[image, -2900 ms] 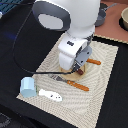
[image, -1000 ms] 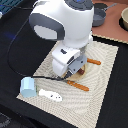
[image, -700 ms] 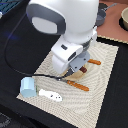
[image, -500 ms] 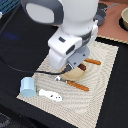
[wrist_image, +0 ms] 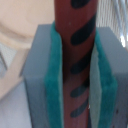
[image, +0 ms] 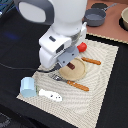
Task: Interact with the objects in diverse but meaningful ways.
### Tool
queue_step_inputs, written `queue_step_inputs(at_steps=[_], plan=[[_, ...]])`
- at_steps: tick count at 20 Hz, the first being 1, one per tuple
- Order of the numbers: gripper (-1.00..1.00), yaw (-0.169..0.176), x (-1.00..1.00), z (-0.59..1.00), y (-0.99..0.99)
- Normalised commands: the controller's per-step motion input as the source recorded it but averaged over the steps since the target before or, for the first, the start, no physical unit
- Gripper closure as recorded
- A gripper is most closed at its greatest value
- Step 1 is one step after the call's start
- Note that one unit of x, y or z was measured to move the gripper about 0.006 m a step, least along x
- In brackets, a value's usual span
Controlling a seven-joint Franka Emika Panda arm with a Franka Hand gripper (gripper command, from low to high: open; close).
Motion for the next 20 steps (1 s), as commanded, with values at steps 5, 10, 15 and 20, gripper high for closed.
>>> queue_step_inputs(at_steps=[5,10,15,20], plan=[[1.00,-0.025,-0.68,-0.45,0.01],[1.00,-0.063,-0.57,0.01,0.10],[1.00,-0.053,-0.41,0.15,0.16],[1.00,-0.032,-0.47,0.30,0.26]])
